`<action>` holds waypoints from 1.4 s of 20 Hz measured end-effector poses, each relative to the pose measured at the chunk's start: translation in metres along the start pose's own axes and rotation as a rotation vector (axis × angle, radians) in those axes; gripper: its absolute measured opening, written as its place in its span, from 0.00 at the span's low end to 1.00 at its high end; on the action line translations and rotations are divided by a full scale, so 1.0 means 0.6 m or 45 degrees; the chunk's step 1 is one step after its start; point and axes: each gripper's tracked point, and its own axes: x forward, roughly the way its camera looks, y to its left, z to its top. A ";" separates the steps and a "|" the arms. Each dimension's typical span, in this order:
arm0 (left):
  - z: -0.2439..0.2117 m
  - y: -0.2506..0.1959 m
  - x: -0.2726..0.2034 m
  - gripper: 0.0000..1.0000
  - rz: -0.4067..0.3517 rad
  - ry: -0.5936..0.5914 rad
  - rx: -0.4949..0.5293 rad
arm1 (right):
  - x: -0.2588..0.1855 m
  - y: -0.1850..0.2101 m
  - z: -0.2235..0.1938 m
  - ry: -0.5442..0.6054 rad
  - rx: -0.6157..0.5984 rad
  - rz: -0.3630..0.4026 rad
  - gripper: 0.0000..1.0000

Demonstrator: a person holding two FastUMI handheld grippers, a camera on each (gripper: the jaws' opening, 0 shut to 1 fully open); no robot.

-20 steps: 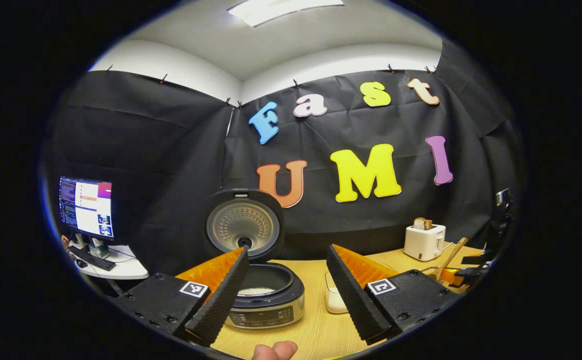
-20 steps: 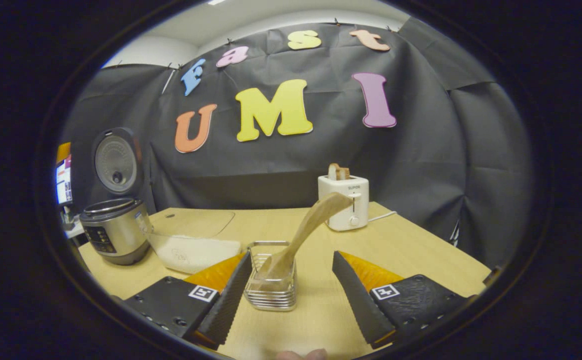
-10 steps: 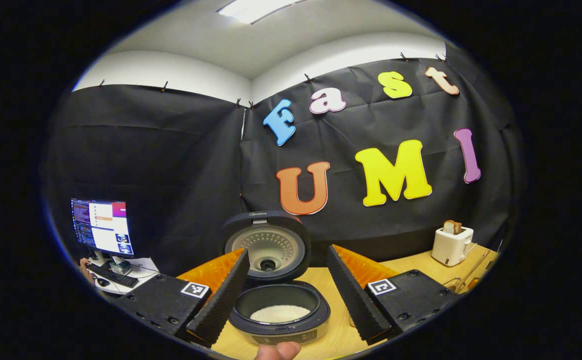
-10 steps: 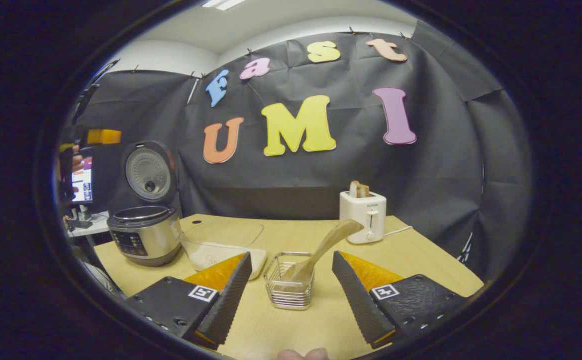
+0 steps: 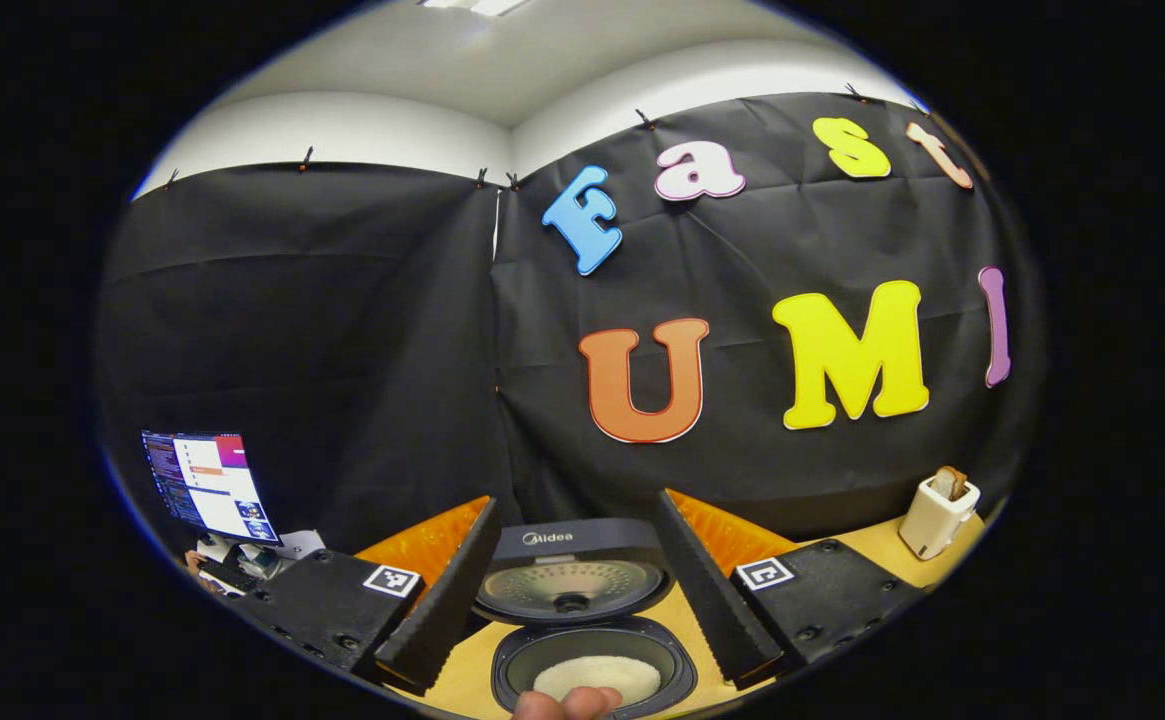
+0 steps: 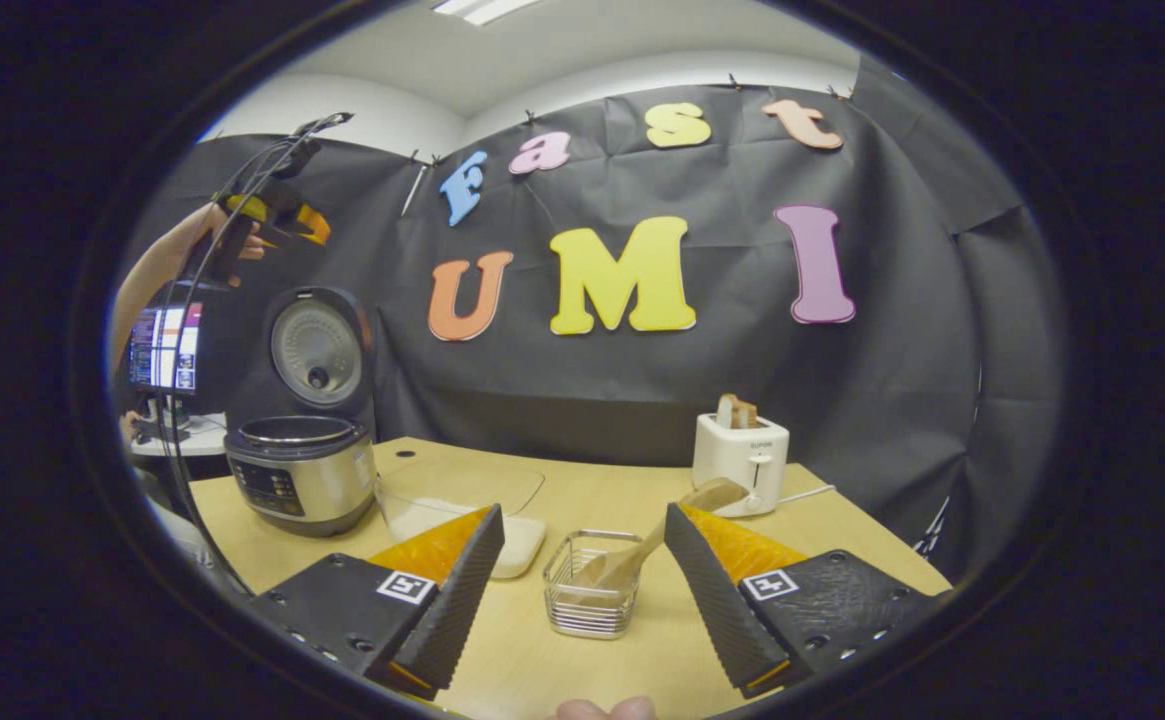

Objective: Close the left gripper, press the button to open the rice cooker; take a wooden spoon from the chopstick holder with the right hand, scoop a spoonful of rice and pour it into the rice cooker, then put the wooden spoon back into the chopstick holder.

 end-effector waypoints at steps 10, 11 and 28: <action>-0.063 0.063 0.154 0.99 0.074 0.375 -0.088 | 0.018 -0.022 -0.032 0.097 0.131 -0.025 0.91; -0.076 0.062 0.159 0.99 0.071 0.410 -0.080 | 0.019 -0.022 -0.031 0.091 0.121 -0.028 0.95; -0.154 0.023 0.027 1.00 0.012 0.394 -0.091 | -0.023 -0.011 -0.010 0.041 0.087 -0.004 0.92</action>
